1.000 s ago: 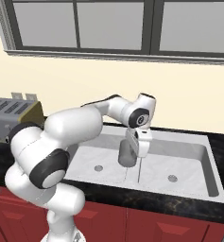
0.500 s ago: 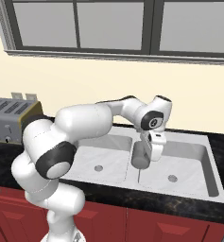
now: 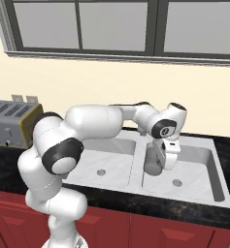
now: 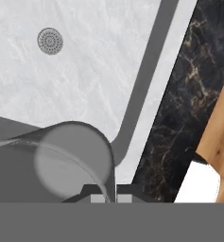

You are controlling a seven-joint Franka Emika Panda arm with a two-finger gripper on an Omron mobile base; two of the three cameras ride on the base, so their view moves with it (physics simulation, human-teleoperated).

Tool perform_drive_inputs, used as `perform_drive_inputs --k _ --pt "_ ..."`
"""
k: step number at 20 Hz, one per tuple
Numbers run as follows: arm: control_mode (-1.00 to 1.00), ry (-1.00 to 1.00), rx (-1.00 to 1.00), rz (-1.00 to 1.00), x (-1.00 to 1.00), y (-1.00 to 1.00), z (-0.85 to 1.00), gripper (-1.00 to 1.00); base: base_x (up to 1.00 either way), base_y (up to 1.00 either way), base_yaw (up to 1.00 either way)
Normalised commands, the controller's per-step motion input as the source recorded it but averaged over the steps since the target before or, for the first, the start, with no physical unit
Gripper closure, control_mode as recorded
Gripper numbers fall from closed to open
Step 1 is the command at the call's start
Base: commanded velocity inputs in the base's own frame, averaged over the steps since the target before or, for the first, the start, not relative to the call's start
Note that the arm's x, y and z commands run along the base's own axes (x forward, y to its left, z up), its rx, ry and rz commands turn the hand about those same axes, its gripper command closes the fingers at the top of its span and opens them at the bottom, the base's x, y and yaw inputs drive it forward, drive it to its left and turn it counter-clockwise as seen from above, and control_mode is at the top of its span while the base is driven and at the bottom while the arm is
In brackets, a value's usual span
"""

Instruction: Move any existing items from the left basin to the right basin for drying. Then move the mug from the counter to the left basin of the sink for washing.

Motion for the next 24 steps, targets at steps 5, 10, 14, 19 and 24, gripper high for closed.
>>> perform_drive_inputs --k 5,10,14,19,24 --pt "-1.00 -0.09 -0.02 0.00 0.13 -0.34 -0.20 1.00 0.00 0.00 0.00" --pt "-1.00 -0.06 -0.01 0.00 0.29 -0.29 -0.22 1.00 0.00 0.00 0.00" --pt "-1.00 -0.01 0.00 0.00 0.31 -0.24 -0.21 1.00 0.00 0.00 0.00" --pt "-1.00 0.00 0.00 0.00 0.34 -0.19 -0.17 1.00 0.00 0.00 0.00" --pt "-1.00 0.00 0.00 0.00 0.26 -0.20 -0.22 1.00 0.00 0.00 0.00"
